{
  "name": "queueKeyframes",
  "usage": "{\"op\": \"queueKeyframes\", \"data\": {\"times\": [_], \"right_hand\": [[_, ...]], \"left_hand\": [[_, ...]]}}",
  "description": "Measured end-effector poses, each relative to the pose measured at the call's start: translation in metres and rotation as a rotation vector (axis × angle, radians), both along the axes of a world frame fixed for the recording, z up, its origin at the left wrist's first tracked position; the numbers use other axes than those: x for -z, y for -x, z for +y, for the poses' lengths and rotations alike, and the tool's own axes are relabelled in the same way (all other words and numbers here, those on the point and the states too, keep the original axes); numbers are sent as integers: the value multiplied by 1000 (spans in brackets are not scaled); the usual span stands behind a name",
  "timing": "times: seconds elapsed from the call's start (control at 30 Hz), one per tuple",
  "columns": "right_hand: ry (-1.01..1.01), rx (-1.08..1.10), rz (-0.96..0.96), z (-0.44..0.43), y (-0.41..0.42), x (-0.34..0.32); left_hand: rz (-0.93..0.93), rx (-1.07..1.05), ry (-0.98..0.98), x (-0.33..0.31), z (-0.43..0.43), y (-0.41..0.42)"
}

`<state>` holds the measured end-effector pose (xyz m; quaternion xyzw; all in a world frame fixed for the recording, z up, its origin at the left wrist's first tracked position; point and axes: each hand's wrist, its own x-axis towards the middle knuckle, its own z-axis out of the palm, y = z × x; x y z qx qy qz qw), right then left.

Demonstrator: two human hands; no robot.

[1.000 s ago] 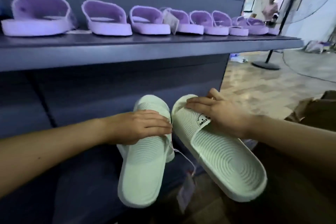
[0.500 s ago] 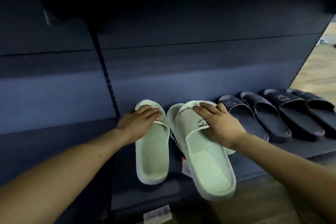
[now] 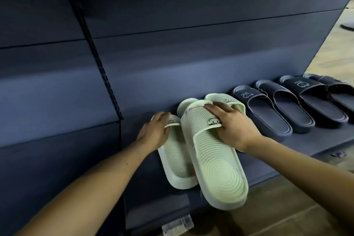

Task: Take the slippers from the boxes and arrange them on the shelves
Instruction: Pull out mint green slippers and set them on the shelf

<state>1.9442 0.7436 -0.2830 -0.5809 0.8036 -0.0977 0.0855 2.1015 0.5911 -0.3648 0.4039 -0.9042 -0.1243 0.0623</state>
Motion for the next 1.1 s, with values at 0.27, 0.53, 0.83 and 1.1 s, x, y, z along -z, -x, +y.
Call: {"op": "queueKeyframes", "data": {"times": [0.27,0.53,0.83,1.1], "right_hand": [[135,85,-167,-6,-25,-2],[209,-79,-256,-54,-88,-1],[110,-195,-425,-83,-124,50],[139,-241,-144,-92,-86,67]], "left_hand": [[-89,173,-332,-1,-25,-38],[285,-102,-391,-35,-47,-96],[-70,-1,-351,-31,-14,-139],[-42,-6,-318,-11,-28,-100]]}}
